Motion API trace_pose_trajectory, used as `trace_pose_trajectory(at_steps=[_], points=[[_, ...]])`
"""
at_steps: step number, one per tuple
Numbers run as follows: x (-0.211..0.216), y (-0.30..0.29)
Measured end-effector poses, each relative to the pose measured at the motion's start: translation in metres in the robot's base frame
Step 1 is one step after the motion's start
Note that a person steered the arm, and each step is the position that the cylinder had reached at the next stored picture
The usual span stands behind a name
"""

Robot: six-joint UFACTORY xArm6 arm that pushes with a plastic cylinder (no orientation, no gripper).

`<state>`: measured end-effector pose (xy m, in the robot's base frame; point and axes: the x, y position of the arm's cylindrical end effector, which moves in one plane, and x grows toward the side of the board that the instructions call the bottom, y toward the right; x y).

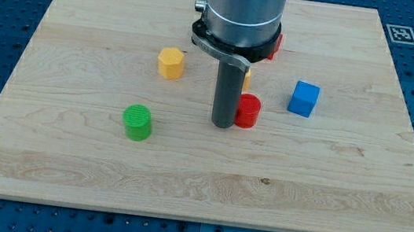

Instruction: Point your arm towards the green circle

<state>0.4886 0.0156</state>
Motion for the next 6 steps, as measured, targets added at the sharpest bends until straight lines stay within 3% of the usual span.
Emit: trace_pose_trajectory(at_steps=[1, 3, 4, 6], points=[[-0.006, -0.049], [-0.006, -0.215], [0.004, -0.25], [0.049, -0.21]])
